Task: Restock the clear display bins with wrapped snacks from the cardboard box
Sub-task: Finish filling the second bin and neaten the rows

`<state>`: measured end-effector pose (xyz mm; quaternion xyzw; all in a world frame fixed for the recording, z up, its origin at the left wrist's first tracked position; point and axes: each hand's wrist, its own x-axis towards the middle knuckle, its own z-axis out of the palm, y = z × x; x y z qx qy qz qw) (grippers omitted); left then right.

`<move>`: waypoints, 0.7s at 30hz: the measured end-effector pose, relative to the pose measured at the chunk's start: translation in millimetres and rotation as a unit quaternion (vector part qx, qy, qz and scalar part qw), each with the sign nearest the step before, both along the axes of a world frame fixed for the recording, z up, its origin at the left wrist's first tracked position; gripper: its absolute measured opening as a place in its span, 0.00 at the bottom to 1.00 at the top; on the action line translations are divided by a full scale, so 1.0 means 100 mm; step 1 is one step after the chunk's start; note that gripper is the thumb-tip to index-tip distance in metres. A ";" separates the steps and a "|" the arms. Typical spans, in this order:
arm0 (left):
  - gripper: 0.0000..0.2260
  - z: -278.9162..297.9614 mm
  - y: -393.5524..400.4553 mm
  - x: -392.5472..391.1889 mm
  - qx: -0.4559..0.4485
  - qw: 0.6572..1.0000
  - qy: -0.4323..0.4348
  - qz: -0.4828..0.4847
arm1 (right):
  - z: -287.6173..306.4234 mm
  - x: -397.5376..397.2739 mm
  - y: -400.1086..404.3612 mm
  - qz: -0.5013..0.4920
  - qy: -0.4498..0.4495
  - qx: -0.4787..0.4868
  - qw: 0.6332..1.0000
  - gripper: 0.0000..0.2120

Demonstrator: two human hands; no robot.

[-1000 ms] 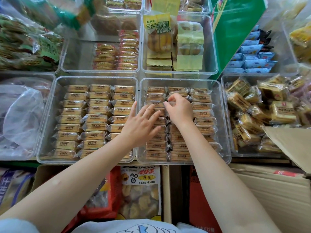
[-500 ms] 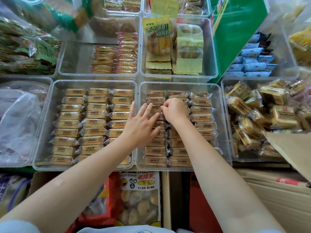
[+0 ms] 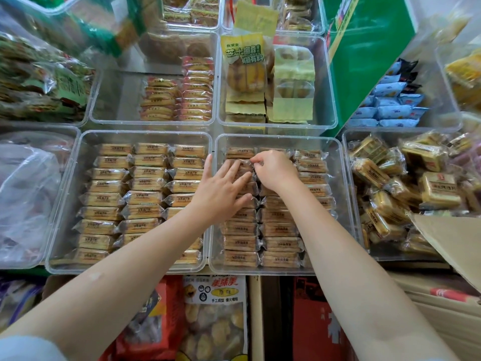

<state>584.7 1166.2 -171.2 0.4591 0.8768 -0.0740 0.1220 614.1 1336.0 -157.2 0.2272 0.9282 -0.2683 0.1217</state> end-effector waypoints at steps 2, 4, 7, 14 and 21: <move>0.29 0.00 0.01 -0.02 0.009 1.000 -0.007 -0.001 | 0.00 -0.02 0.05 -0.014 0.012 -0.007 1.000 0.15; 0.29 0.00 0.03 -0.04 0.025 1.000 -0.013 -0.005 | -0.01 -0.04 0.09 -0.057 0.046 -0.008 0.997 0.14; 0.29 -0.01 0.06 -0.06 0.045 0.999 -0.019 -0.011 | -0.05 -0.11 0.09 -0.089 0.056 -0.007 0.994 0.14; 0.29 -0.07 0.06 -0.09 0.078 0.997 -0.014 0.004 | -0.11 -0.30 0.10 -0.049 0.038 0.045 0.997 0.11; 0.31 -0.13 0.06 -0.08 0.084 0.996 0.006 0.028 | -0.14 -0.32 0.01 -0.021 0.008 0.151 0.988 0.11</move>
